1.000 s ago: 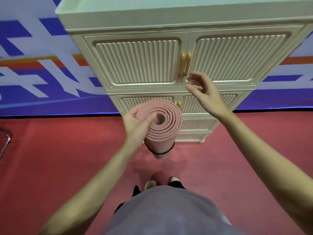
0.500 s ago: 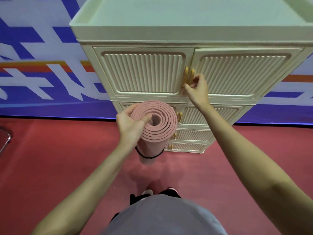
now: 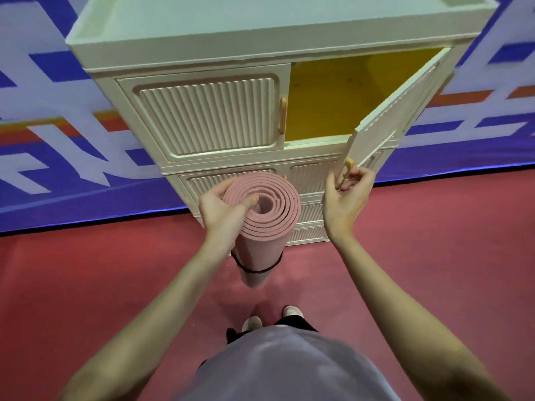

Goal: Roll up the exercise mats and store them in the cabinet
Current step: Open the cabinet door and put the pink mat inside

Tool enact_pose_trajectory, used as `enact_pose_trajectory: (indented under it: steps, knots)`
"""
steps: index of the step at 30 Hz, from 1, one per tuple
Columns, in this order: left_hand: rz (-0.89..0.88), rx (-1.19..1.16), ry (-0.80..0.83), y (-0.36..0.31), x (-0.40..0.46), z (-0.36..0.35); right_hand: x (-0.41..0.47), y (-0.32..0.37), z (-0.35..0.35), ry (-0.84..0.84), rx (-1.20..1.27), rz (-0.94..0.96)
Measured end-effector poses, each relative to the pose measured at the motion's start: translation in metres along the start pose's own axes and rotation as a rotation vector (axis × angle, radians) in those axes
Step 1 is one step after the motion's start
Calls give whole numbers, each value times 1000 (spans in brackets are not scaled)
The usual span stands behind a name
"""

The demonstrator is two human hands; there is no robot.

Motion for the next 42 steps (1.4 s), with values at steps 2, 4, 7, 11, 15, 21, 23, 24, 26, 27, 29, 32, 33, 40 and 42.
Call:
enact_pose_trajectory:
  steps: [2,4,7,11,15,21,23,24,26,27,29,32,33,40,42]
  knots:
    - [-10,2,44,-1,-3,-6,-7,2,16,-116,-68,47]
    - [-17,-2,88,-4,-5,-11,-12,0,31,-242,-61,33]
    - [-35,-8,138,-8,-7,-18,-15,-7,53,-440,-21,-73]
    - [-58,-36,184,-18,-16,-25,-15,-11,74,-610,-4,-202]
    - [-78,-51,232,-25,-22,-31,-17,-17,80,-600,7,-312]
    - [-68,-68,235,-29,-25,-36,-16,-22,89,-557,3,-333]
    - [-67,-67,238,-30,-26,-39,-14,-25,92,-527,-11,-320]
    - [-67,-67,240,-31,-27,-40,-12,-27,94,-516,-18,-317]
    - [-64,-74,236,-33,-28,-43,-8,-35,98,-493,-30,-325]
    - [-57,-80,228,-33,-27,-43,-6,-40,99,-469,-44,-333]
    - [-42,-99,218,-35,-26,-44,-1,-47,98,-388,-76,-347]
    - [-7,-153,204,-41,-24,-42,11,-54,93,-286,-154,-400]
    - [2,-172,197,-43,-24,-40,15,-55,92,-271,-180,-423]
    - [-8,-346,154,-62,-24,-24,46,-65,89,-212,-255,-420]
    - [-14,-387,135,-67,-24,-23,49,-71,89,-175,-280,-448]
Point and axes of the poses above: each hand's wrist, its own x-axis towards the middle knuckle, its own z-axis out of the back of the hand, y = z × x, the point moved 4 cm from there along x, towards the middle knuckle, and after that the axes turned 4 degrees about x, right-handed, at the moved point
